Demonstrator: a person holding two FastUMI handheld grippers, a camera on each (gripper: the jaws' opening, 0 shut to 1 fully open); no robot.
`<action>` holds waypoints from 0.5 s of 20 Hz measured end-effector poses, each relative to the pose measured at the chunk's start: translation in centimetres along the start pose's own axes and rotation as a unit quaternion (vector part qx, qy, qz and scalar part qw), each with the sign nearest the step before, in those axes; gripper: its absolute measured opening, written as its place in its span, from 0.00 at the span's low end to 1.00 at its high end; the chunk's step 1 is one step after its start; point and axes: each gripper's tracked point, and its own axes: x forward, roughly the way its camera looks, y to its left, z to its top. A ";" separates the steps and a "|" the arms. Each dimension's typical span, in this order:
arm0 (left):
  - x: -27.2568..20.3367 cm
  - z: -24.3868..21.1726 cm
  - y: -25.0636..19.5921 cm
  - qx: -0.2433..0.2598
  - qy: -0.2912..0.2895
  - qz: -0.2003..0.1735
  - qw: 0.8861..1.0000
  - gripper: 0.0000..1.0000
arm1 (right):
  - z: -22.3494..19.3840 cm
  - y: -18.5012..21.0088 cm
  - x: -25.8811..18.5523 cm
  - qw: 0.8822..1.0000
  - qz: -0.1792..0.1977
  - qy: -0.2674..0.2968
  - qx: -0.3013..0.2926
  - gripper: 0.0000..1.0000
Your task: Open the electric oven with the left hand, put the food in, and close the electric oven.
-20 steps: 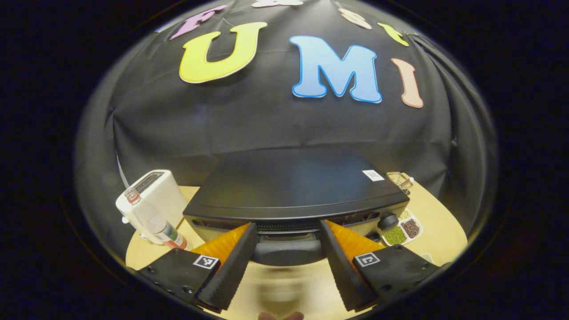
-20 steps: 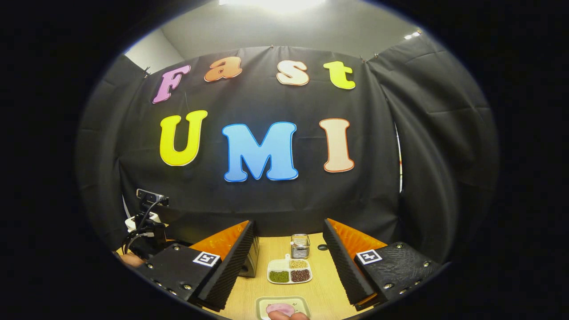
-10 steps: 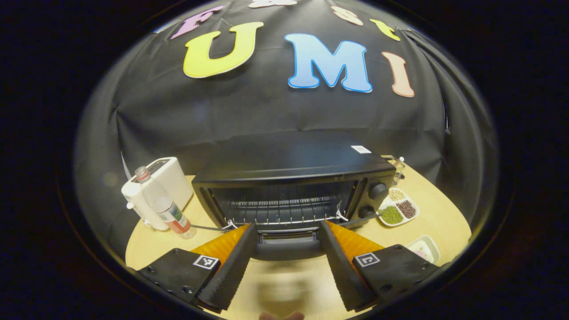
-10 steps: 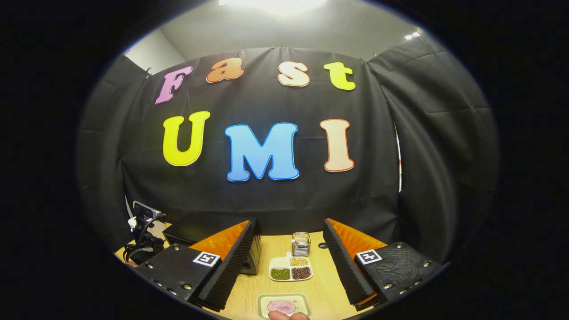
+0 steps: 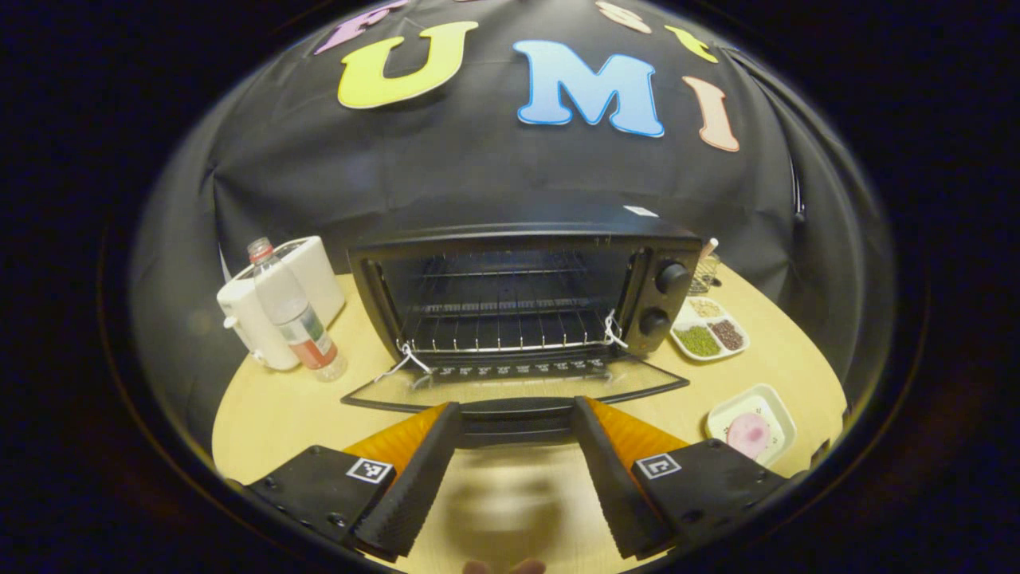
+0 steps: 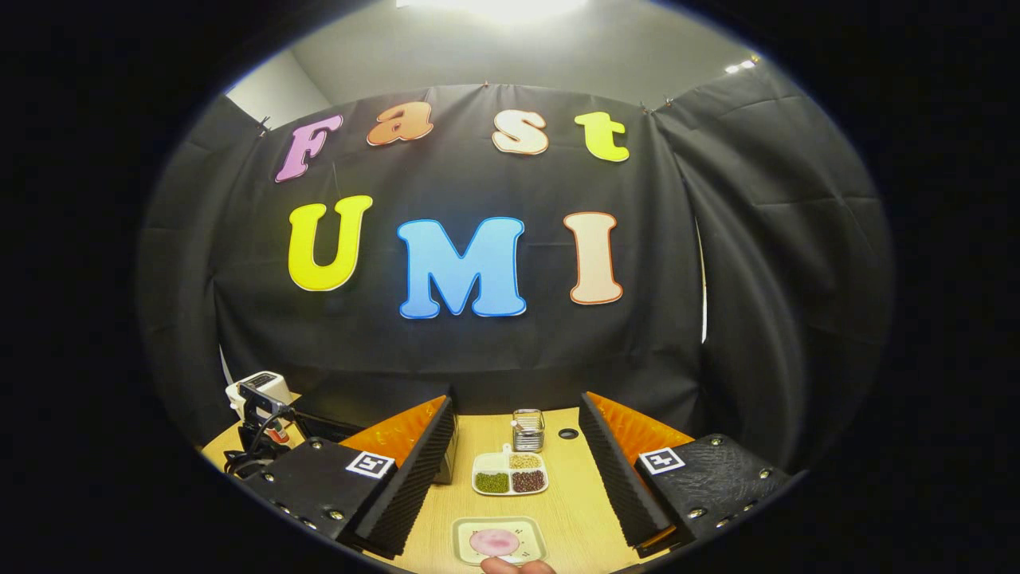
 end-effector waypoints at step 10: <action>0.4 -3.2 0.8 -0.006 0.018 -0.005 1.000 0.95 | -2.2 -0.9 -0.3 0.999 0.005 0.034 0.012 0.96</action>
